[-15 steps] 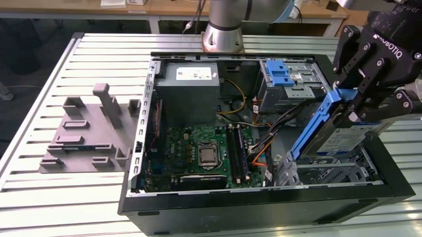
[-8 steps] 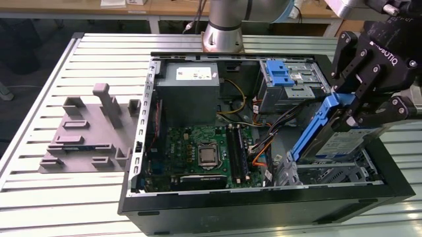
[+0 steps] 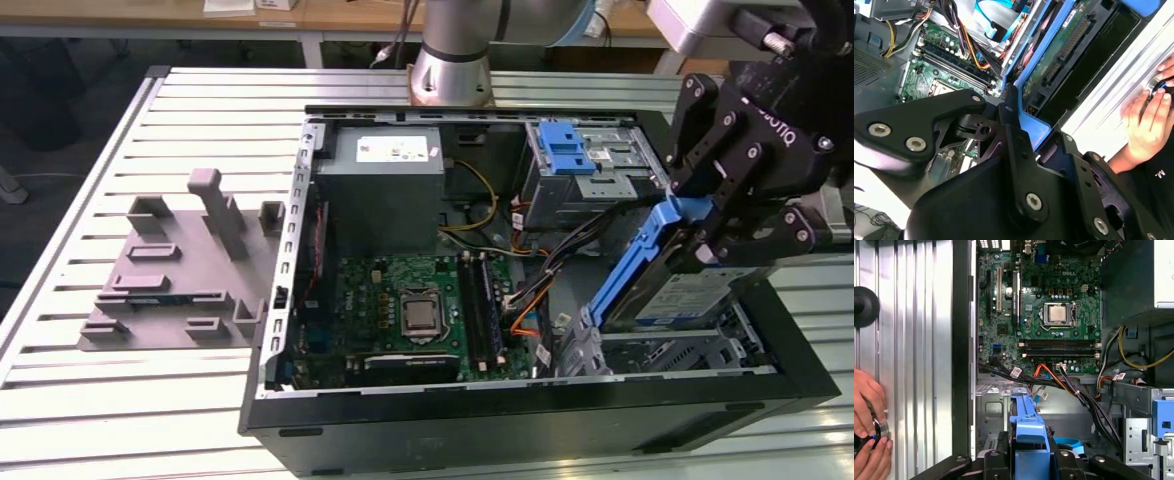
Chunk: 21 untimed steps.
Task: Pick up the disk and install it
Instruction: 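Insert the disk into the insertion slot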
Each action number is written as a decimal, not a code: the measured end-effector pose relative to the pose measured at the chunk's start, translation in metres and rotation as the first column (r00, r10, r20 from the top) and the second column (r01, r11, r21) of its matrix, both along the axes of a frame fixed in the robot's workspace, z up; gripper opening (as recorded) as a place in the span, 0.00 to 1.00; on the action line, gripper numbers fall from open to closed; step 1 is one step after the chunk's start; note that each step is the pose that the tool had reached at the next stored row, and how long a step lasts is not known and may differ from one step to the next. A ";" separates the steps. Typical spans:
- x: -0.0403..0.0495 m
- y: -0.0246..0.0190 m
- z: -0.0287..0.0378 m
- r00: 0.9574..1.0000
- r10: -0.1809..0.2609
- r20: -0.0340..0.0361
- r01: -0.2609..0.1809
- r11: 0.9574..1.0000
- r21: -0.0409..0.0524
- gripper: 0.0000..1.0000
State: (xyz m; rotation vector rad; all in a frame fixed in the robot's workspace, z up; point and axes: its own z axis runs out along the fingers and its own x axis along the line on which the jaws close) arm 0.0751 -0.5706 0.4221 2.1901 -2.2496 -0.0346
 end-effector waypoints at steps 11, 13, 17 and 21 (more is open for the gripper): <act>0.0000 -0.0039 -0.0097 1.000 0.000 0.000 0.000 1.000 0.002 0.36; 0.0000 -0.0047 -0.0120 1.000 0.000 0.000 0.000 1.000 0.002 0.36; 0.0000 -0.0056 -0.0154 1.000 0.000 0.000 0.000 1.000 0.003 0.36; 0.0000 -0.0057 -0.0167 1.000 0.000 0.000 0.000 1.000 0.006 0.36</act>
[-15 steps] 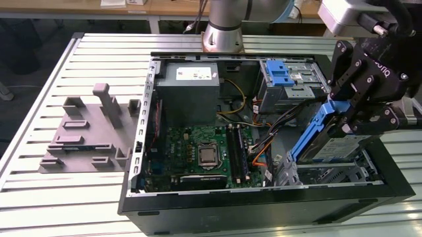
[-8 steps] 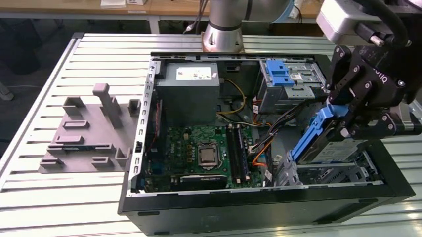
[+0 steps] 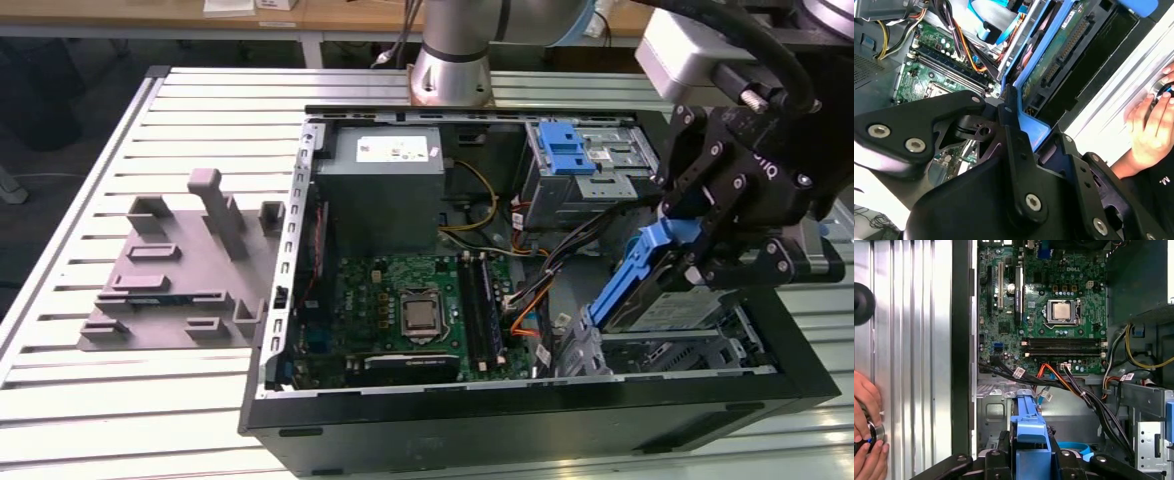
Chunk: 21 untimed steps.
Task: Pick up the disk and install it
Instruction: 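Insert the disk into the insertion slot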
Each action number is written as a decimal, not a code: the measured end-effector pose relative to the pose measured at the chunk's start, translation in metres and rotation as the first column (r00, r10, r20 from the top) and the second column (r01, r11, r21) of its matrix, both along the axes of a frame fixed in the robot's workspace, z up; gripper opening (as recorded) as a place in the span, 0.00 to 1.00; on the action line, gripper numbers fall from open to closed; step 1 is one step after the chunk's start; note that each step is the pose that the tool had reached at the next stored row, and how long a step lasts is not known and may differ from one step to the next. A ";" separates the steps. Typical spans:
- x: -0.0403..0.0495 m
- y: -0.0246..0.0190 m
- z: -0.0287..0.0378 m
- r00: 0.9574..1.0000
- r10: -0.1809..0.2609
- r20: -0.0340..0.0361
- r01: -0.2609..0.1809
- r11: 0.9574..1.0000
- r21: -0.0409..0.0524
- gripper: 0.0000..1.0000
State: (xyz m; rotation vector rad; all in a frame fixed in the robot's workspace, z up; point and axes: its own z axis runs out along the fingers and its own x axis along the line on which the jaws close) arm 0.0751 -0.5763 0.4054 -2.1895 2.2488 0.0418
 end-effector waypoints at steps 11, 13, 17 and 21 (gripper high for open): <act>0.0000 0.0000 -0.0046 1.000 0.000 0.000 0.000 1.000 0.009 0.36; 0.0000 0.0000 -0.0061 1.000 0.000 0.000 0.000 1.000 0.009 0.36; 0.0000 0.0000 -0.0089 1.000 0.000 0.000 0.000 1.000 0.009 0.36; 0.0000 0.0000 -0.0121 1.000 0.000 0.000 0.000 1.000 0.009 0.36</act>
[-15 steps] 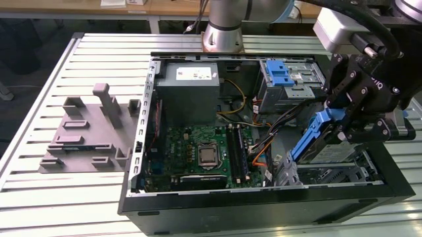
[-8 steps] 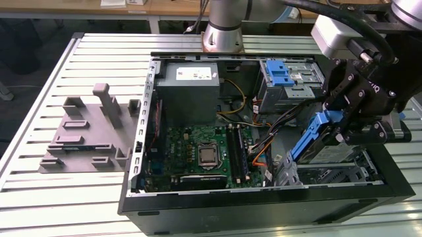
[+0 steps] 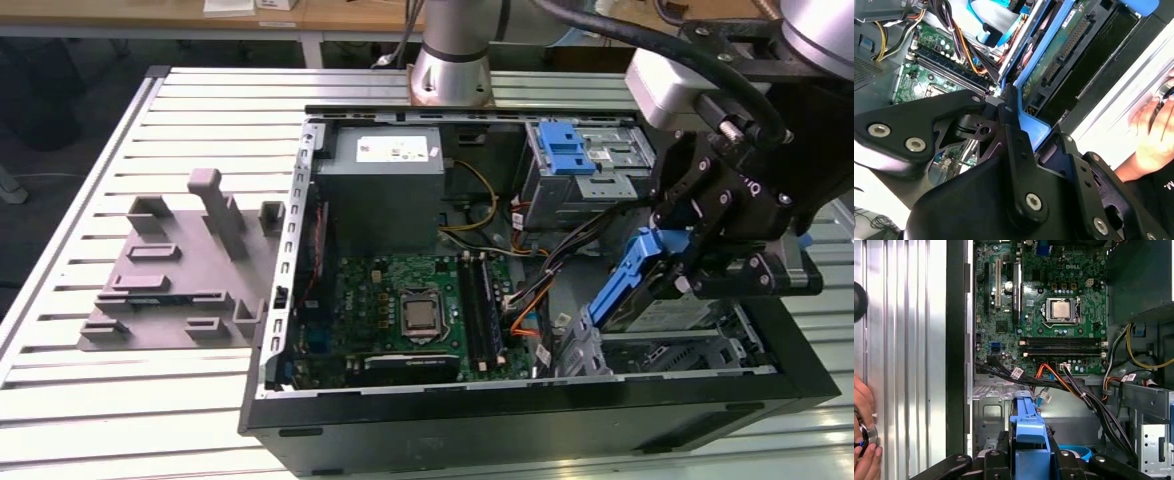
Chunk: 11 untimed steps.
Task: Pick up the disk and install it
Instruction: 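Insert the disk into the insertion slot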
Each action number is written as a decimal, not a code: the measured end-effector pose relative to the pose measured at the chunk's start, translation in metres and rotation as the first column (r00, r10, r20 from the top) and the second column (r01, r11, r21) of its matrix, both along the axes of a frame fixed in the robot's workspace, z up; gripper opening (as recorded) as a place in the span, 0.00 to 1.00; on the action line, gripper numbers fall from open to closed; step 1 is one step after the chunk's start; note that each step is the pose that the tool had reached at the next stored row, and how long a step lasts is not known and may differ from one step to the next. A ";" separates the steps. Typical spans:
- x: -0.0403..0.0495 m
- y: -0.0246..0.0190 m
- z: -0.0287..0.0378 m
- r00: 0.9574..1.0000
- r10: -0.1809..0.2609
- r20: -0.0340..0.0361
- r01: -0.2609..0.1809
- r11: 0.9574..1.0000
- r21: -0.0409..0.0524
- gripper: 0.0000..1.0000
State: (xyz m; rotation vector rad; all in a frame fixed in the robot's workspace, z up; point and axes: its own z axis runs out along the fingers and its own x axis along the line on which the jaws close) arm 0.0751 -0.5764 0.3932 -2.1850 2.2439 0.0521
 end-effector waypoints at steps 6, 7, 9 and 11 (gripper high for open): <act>0.0000 -0.0001 -0.0059 1.000 0.000 0.000 0.000 1.000 0.000 0.36; 0.0000 -0.0001 -0.0069 1.000 0.000 0.000 0.000 1.000 0.000 0.36; 0.0000 -0.0001 -0.0090 1.000 0.000 0.000 0.000 1.000 0.000 0.36; 0.0000 -0.0002 -0.0111 1.000 0.000 0.000 0.000 1.000 0.000 0.36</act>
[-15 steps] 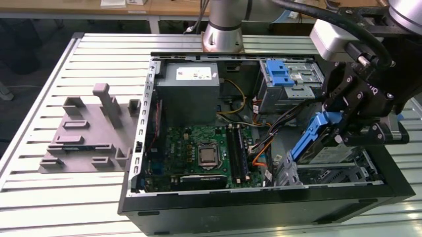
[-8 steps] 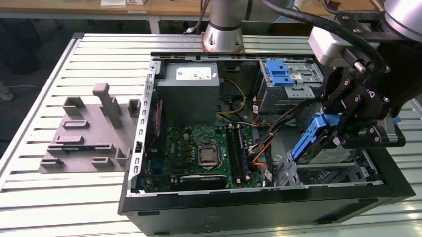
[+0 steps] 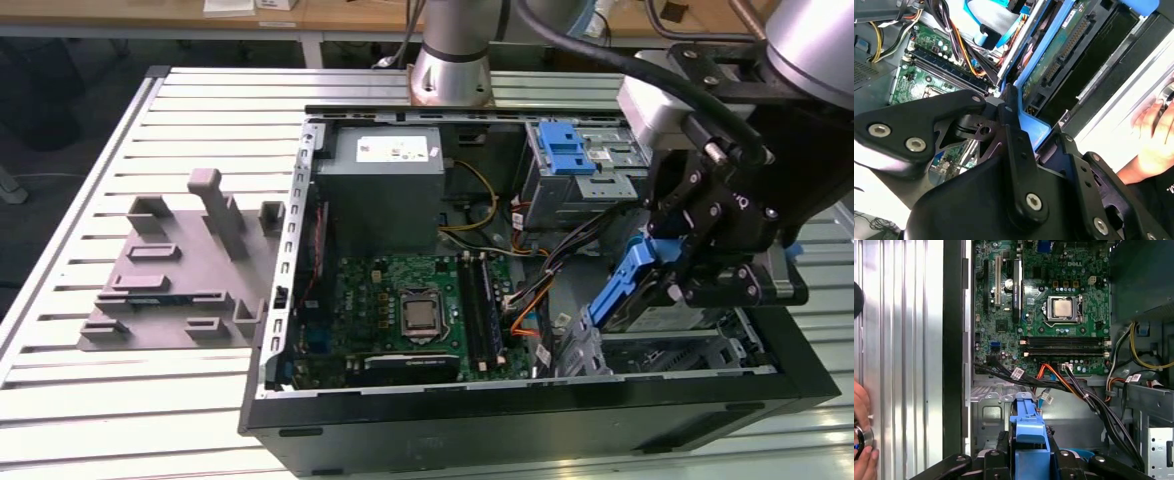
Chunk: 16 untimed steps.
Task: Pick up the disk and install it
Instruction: 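Insert the disk into the insertion slot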
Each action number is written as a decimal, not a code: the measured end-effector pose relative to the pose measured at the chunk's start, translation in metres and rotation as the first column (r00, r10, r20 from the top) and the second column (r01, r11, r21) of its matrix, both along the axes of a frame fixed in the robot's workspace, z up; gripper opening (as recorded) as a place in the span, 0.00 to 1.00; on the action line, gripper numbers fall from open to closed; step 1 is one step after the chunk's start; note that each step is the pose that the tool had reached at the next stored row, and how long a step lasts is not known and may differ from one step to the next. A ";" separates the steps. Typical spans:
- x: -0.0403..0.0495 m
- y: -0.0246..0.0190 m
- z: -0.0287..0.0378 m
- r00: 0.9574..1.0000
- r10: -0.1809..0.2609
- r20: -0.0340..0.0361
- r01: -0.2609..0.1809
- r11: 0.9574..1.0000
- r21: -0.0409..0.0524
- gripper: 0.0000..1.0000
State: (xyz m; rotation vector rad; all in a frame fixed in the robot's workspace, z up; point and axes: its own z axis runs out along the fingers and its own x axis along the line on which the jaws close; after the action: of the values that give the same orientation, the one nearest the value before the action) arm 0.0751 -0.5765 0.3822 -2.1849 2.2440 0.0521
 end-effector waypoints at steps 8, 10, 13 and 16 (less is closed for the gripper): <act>0.0000 -0.0002 -0.0084 1.000 0.000 0.000 0.000 1.000 0.000 0.36; 0.0000 -0.0003 -0.0107 1.000 0.000 0.000 0.000 1.000 0.000 0.36; 0.0000 -0.0004 -0.0139 1.000 0.000 0.000 0.000 1.000 0.000 0.36; 0.0000 -0.0004 -0.0172 1.000 0.000 0.000 0.000 1.000 0.000 0.36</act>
State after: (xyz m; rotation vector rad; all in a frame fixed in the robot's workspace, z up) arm 0.0751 -0.5770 0.3649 -2.1849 2.2439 0.0522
